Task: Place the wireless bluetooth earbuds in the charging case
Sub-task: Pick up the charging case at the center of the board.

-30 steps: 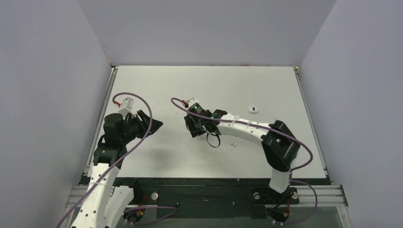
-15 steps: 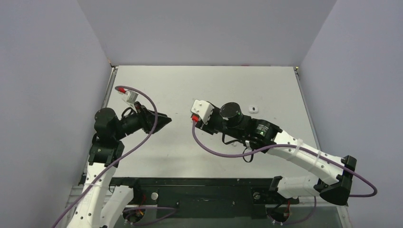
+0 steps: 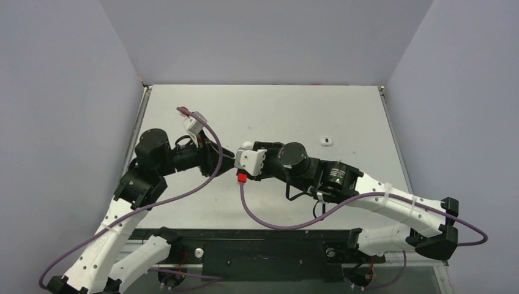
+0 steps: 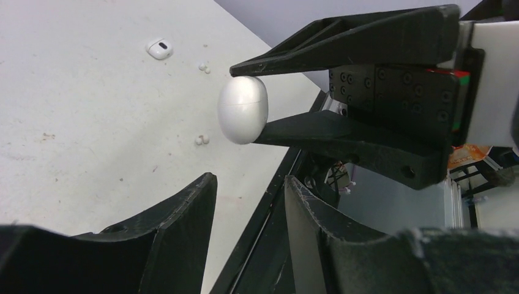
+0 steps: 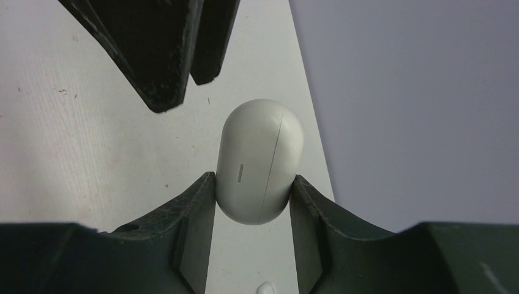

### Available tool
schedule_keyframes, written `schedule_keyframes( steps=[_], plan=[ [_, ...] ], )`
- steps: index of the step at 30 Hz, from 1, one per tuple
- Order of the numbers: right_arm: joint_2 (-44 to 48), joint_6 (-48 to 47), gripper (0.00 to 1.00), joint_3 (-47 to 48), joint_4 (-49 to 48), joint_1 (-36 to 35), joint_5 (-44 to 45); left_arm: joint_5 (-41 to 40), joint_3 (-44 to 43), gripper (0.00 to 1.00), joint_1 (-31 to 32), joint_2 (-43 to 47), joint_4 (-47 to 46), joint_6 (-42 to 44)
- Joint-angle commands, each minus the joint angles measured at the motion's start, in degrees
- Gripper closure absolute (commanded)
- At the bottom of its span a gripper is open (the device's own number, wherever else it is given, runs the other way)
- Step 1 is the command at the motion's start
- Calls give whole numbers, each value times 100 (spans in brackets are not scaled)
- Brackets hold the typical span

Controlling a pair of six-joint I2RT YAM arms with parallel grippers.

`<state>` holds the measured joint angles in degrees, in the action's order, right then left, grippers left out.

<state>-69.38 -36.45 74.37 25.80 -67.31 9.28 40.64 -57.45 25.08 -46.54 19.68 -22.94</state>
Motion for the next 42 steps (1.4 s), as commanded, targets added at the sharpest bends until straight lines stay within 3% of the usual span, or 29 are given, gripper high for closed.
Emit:
schedule_keyframes(
  steps=[1,7,18,29,35,38,42],
  plan=[
    [-92,-286,100,384,-153,-254,371,-546,-337,57,313,-166,262,-8],
    [-166,-448,100,523,-156,-440,536,-54,-447,58,449,-236,-251,-127],
    [-154,-627,100,582,-154,-723,717,-310,-462,58,524,-343,-528,-220],
    [-123,-662,100,557,-143,-787,743,65,-527,61,542,-373,-658,-58],
    [-131,-691,100,565,-184,-797,775,150,-529,80,559,-354,-528,77],
    [-139,-713,100,564,-203,-807,714,60,-543,100,559,-346,-582,34],
    [-146,-723,100,551,-169,-829,571,2,-529,100,551,-326,-584,41]
  ],
)
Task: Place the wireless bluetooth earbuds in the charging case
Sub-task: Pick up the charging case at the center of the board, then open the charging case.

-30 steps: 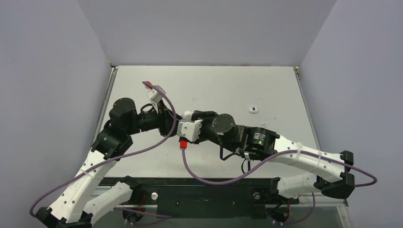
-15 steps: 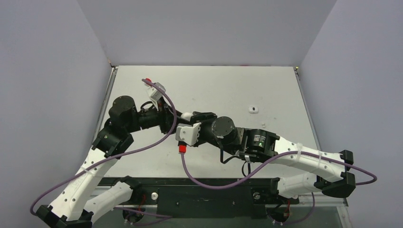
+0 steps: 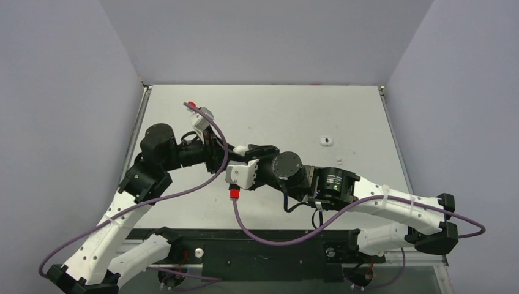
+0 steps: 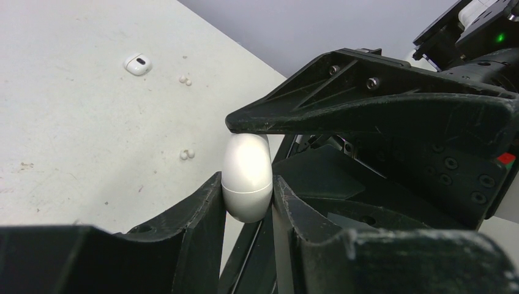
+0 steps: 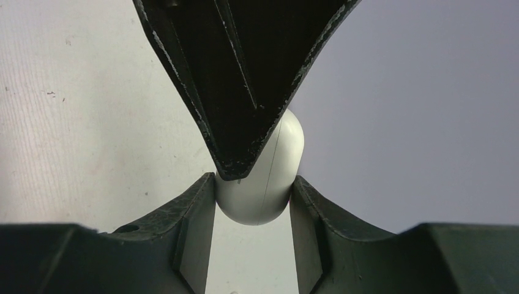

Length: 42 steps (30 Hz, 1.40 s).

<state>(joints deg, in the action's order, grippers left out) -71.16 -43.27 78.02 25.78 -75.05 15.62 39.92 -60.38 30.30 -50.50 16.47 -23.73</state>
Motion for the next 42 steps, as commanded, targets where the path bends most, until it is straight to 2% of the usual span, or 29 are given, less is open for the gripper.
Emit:
schedule_keyframes(
  steps=[1,3,4,5,6,8,11,13,16,18,20,28,32,37,42],
  plan=[
    [38,-37,100,187,-164,-68,-80,63,-200,100,24,86,-279,122],
    [61,50,79,179,-161,-73,-58,11,-112,100,20,139,-344,124],
    [73,146,56,157,-192,-72,-36,-22,-82,100,15,195,-363,141],
    [110,215,47,141,-212,-70,-11,-75,-25,100,13,227,-423,182],
    [141,363,33,110,-226,-62,-22,-91,-8,100,0,287,-442,227],
    [291,586,20,35,-210,-11,-166,-55,25,100,-6,364,-442,533],
    [654,996,5,-92,-58,135,-846,38,7,100,-22,463,-198,1387],
    [849,1326,1,-68,124,281,-1476,198,-20,100,-22,552,7,1943],
    [1051,1924,0,72,328,815,-2442,483,-63,100,-17,629,245,2686],
    [1153,2405,0,187,378,1242,-3444,824,-97,100,-16,680,361,2982],
    [1147,2827,0,363,393,1496,-3829,1015,-125,100,-9,720,455,3145],
    [312,3634,1,1314,987,1542,-4335,1212,-240,100,9,712,456,3125],
    [-23,3658,10,1660,1238,1529,-4619,1218,-291,100,15,695,490,3114],
    [-353,3397,15,1921,1675,1521,-4685,1249,-309,100,19,684,403,2991],
    [-530,3271,26,2048,1798,1525,-4724,1272,-326,100,27,671,463,3066]
  ],
)
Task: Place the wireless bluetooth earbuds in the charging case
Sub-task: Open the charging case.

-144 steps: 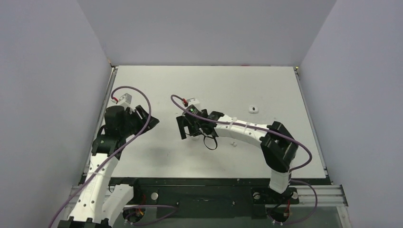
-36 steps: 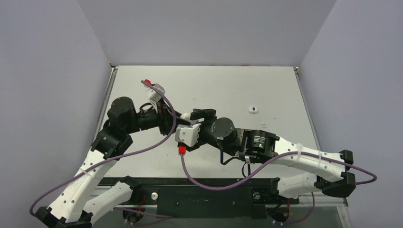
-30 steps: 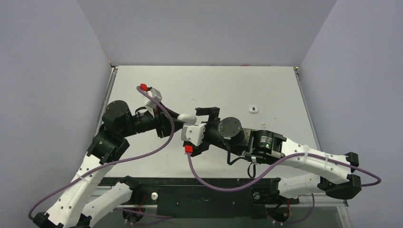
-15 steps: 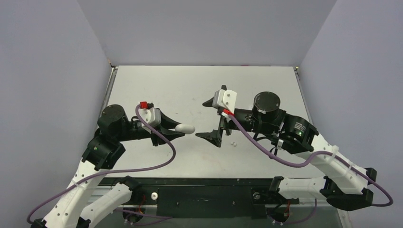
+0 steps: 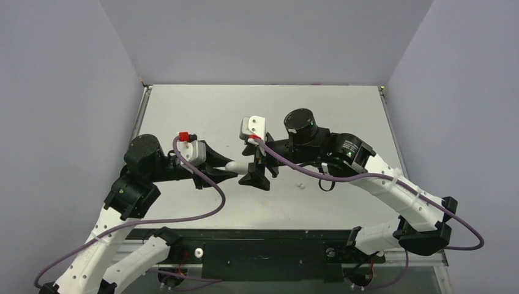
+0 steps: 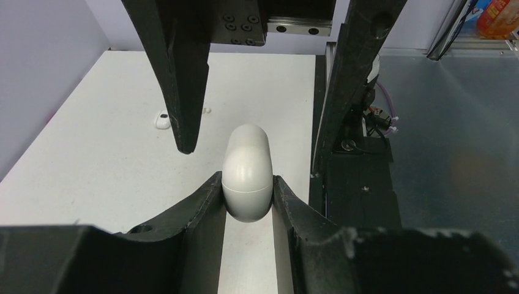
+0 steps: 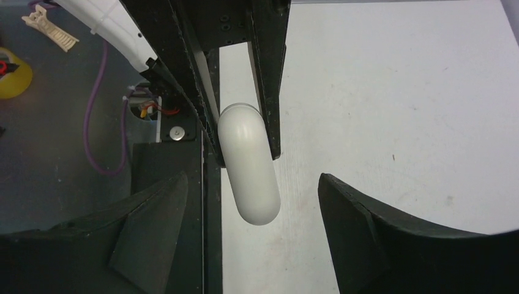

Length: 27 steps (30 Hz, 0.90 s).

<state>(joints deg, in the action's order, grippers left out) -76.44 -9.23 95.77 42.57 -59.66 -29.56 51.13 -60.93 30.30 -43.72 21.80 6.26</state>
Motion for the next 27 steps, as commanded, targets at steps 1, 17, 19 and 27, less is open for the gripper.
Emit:
schedule_keyframes(
  steps=[1,17,19,27],
  plan=[
    [-4,-136,28,270,115,-5,-214,145,-277,100,28,-10,2,140],
    [-1,-100,78,261,59,176,-309,404,-437,100,45,-78,238,322],
    [10,-28,76,269,28,283,-510,421,-438,100,46,-64,375,471],
    [-16,399,65,247,-192,708,-884,497,-542,100,80,-70,790,948]
  ],
)
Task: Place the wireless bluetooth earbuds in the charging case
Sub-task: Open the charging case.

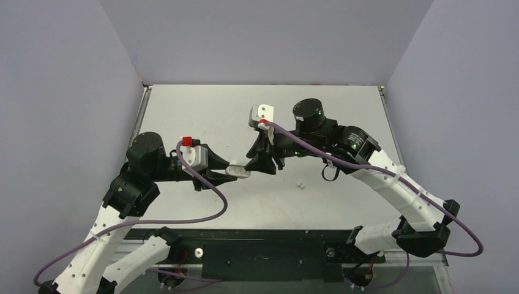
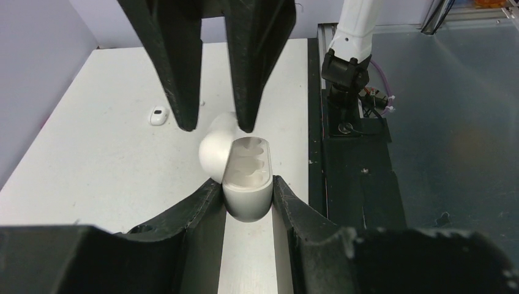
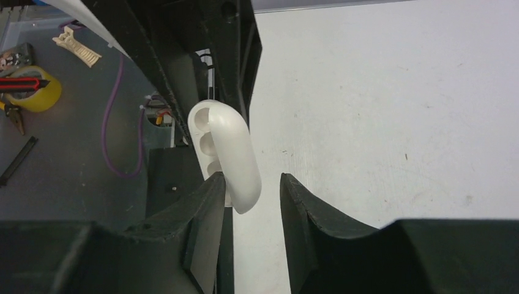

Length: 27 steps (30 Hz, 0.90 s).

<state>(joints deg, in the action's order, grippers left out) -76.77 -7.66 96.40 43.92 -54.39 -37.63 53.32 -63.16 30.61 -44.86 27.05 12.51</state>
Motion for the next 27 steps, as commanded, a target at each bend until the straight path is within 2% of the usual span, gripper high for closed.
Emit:
schedule_keyframes(
  steps=[1,4,16,22,27],
  plan=[
    [21,270,64,168,-368,187,-73,296,-320,100,50,41,268,329],
    [22,329,61,141,-443,204,18,289,-306,100,55,63,259,307],
    [-157,746,61,96,-570,215,820,268,-167,100,59,183,-82,-59],
    [-230,958,63,81,-571,295,613,260,-163,100,55,195,-103,-7],
    [-221,964,60,-89,-584,263,694,223,-77,100,57,248,-327,-173]
  ],
)
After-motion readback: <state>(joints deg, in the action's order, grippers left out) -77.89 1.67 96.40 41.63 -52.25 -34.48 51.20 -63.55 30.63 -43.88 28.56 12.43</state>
